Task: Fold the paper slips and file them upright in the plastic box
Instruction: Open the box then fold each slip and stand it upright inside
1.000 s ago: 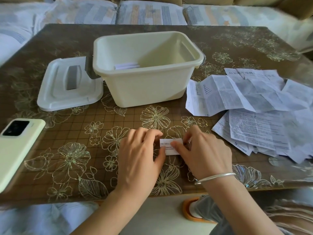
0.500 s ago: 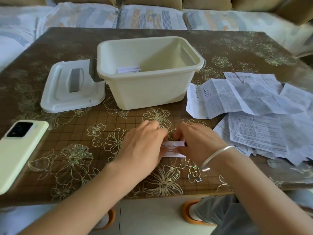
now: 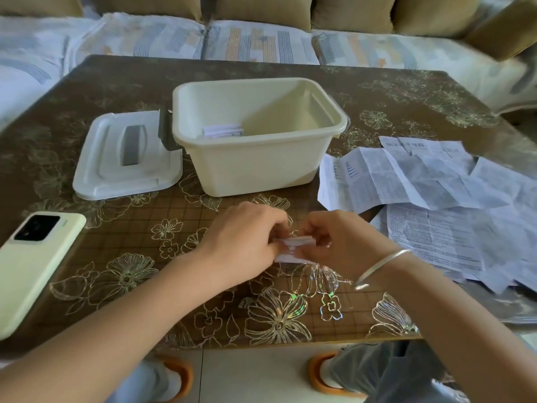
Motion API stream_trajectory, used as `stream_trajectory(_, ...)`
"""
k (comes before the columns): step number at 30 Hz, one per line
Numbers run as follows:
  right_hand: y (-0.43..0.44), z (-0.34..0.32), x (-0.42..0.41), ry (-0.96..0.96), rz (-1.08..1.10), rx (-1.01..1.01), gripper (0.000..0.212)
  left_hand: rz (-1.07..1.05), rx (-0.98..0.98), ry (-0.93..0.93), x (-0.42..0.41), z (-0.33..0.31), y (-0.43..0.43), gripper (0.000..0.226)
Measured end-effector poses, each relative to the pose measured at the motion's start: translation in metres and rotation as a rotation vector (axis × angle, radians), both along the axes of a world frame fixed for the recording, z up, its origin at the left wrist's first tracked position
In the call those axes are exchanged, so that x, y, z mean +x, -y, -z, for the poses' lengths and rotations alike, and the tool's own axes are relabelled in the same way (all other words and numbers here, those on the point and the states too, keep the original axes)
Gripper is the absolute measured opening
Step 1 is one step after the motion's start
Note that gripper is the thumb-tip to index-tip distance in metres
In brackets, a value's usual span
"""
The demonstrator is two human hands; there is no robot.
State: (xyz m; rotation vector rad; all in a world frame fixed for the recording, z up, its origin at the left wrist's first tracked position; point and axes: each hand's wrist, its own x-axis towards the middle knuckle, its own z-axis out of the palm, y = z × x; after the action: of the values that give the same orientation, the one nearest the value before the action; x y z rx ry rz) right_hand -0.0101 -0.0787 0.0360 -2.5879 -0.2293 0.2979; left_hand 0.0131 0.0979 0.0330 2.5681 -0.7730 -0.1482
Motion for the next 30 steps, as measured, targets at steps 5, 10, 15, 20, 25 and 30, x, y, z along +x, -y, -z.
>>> stream_trajectory(5,-0.002,-0.026,0.014,0.115,-0.019,0.191,0.015,-0.078,-0.213,0.034,0.006,-0.035,-0.017,0.009)
stream_trajectory(10,-0.015,-0.061,0.051,0.308,-0.026,0.192,0.013,-0.104,-0.246,0.143,0.037,-0.079,-0.033,0.012)
stream_trajectory(15,-0.029,-0.102,0.098,0.428,-0.150,0.061,0.015,-0.013,-0.125,0.248,0.086,-0.113,-0.036,0.008)
stream_trajectory(20,-0.020,-0.114,0.159,0.198,-0.066,-0.098,0.013,-0.057,-0.031,0.112,0.143,-0.129,-0.050,0.016)
stream_trajectory(25,-0.018,-0.077,0.200,-0.616,0.008,-0.009,0.025,0.052,0.165,-0.027,0.179,-0.120,-0.059,0.007)
stream_trajectory(30,-0.030,-0.059,0.210,-0.833,-0.094,0.077,0.022,0.229,0.478,-0.126,0.195,-0.108,-0.052,0.010)
